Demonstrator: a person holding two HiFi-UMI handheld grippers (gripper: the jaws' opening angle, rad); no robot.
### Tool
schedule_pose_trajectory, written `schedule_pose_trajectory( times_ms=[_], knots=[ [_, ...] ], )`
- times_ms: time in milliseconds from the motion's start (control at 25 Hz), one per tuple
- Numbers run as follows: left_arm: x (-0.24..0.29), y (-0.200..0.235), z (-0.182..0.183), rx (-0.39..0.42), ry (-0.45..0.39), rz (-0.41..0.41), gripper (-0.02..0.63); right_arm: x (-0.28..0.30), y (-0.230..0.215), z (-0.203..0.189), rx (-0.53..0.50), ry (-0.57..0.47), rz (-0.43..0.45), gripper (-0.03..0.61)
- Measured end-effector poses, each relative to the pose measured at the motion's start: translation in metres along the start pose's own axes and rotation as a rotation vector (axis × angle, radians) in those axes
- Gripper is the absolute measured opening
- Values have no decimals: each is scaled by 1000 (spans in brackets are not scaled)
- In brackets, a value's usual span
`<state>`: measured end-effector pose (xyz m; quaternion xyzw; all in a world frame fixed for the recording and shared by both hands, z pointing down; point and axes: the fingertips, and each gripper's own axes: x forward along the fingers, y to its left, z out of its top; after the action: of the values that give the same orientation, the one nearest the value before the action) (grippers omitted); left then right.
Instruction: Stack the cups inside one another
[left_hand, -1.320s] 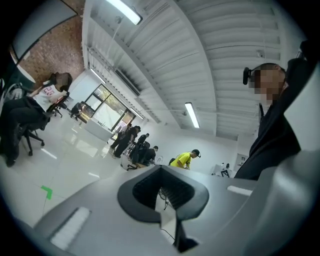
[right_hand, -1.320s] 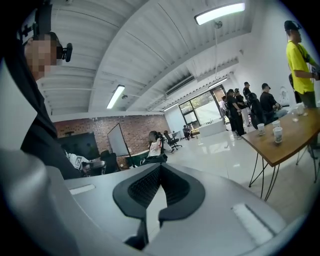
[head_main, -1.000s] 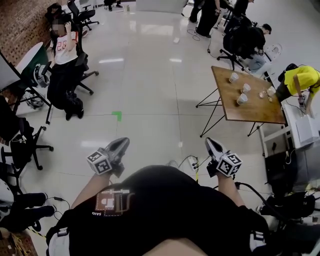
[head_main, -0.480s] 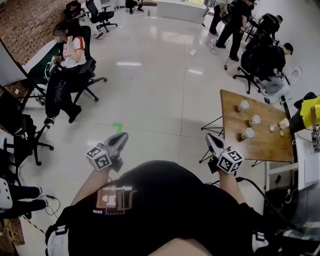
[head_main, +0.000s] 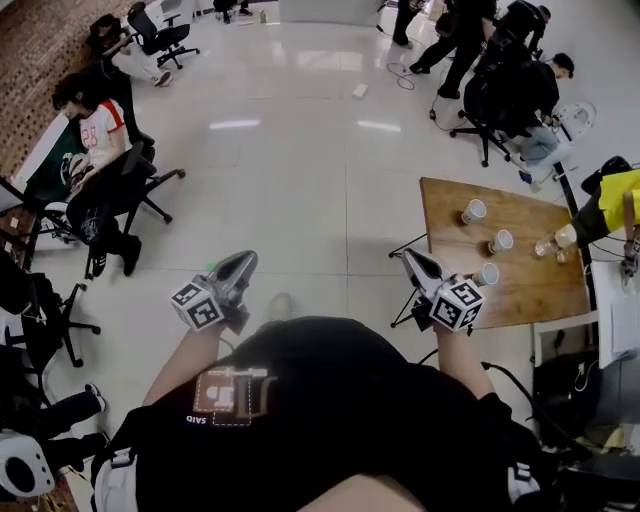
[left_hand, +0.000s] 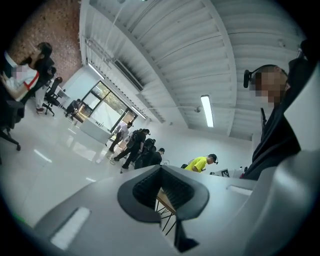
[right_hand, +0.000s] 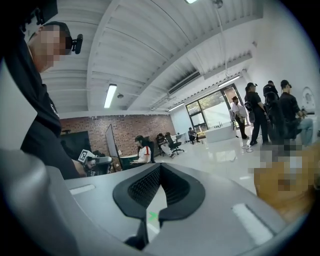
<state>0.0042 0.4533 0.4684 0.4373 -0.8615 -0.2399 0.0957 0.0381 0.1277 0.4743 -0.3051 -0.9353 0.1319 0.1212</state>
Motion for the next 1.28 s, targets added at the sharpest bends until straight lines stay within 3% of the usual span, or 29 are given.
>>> schedule_pose_trajectory(
  times_ms=[360, 600, 960, 1120, 1280],
  knots=[
    [148, 107, 33, -28, 89, -220, 0, 64, -79, 33, 8, -30, -196, 14],
    [220, 166, 82, -3, 139, -310, 2, 124, -109, 63, 14, -50, -253, 14],
    [292, 198, 56, -69, 184, -307, 2, 155, -170, 65, 51, -15, -241, 14],
    [316, 174, 56, -43, 150, -279, 2, 156, -208, 78, 58, -13, -169, 14],
    [316, 162, 57, -10, 116, -182, 2, 159, -228, 86, 43, 12, -59, 14]
  ],
)
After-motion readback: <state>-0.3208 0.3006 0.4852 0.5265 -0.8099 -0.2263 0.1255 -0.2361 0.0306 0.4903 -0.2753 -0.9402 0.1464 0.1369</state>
